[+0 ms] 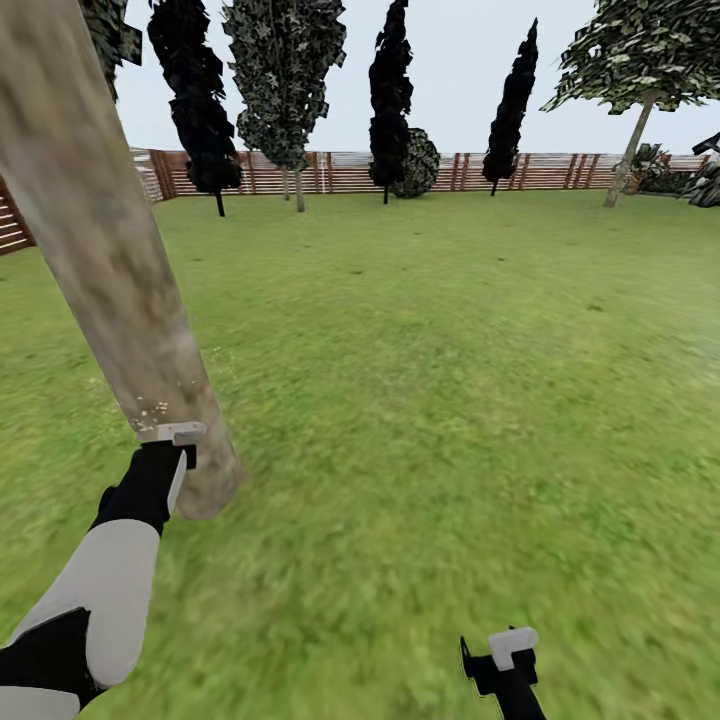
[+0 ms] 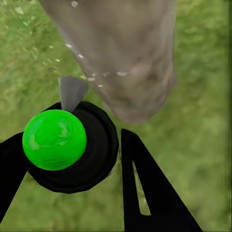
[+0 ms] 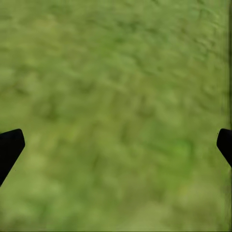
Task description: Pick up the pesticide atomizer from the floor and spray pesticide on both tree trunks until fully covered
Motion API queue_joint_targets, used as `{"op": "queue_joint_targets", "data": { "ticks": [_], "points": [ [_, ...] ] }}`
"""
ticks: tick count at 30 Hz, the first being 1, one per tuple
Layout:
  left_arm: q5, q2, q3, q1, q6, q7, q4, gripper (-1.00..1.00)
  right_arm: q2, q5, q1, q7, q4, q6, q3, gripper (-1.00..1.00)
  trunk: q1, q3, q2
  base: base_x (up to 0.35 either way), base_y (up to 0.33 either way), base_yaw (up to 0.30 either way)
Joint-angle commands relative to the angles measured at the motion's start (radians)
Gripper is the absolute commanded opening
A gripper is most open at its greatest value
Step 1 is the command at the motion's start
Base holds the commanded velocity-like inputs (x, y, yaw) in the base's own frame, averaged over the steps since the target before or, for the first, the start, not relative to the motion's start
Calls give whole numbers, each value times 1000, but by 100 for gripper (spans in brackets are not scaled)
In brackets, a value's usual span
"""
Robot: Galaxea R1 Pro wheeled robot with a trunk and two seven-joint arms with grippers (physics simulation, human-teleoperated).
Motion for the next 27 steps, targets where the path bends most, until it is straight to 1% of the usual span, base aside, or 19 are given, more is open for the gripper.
{"op": "queue_joint_targets", "data": {
  "ticks": [1,4,7,8,13,15,18,20,21,24,26,27],
  "points": [
    [0,2,2,-1,4,1,-1,-100,0,6,-1,-10,1,0,8,100,0,-1,0,185,-235,0],
    [0,12,6,0,4,1,0,-100,0,5,-1,-10,1,0,7,100,0,-1,0,185,-234,0],
    [0,43,9,26,2,1,1,-100,0,5,-1,-10,1,0,7,100,0,-1,0,185,-234,43],
    [1,46,8,29,1,1,1,-100,0,5,-1,-10,1,0,7,100,0,-1,0,185,-234,199],
    [9,29,8,36,0,1,7,-100,1,5,-1,-10,1,0,7,100,0,-1,0,170,-234,266],
    [8,29,9,36,-1,1,10,-100,1,5,-1,-10,1,0,8,100,0,-1,0,157,-236,277],
    [4,45,20,39,-2,1,11,-100,1,5,-1,-10,1,0,8,100,0,-1,0,133,-246,278],
    [4,67,29,49,-2,1,11,-100,1,5,-1,-10,1,0,8,100,0,-1,0,124,-251,278],
    [6,70,30,50,-3,0,11,-100,1,5,-1,-10,1,0,8,100,0,-1,0,154,-248,271],
    [8,54,28,51,-3,1,12,-100,1,5,-1,-10,1,0,8,100,0,-1,0,184,-236,150],
    [9,29,25,51,-3,1,13,-100,1,5,-1,-10,1,0,8,100,0,-1,0,201,-229,16],
    [9,24,25,51,-3,1,13,-100,1,5,-1,-10,1,0,8,100,0,-1,0,203,-228,5]
  ]
}}
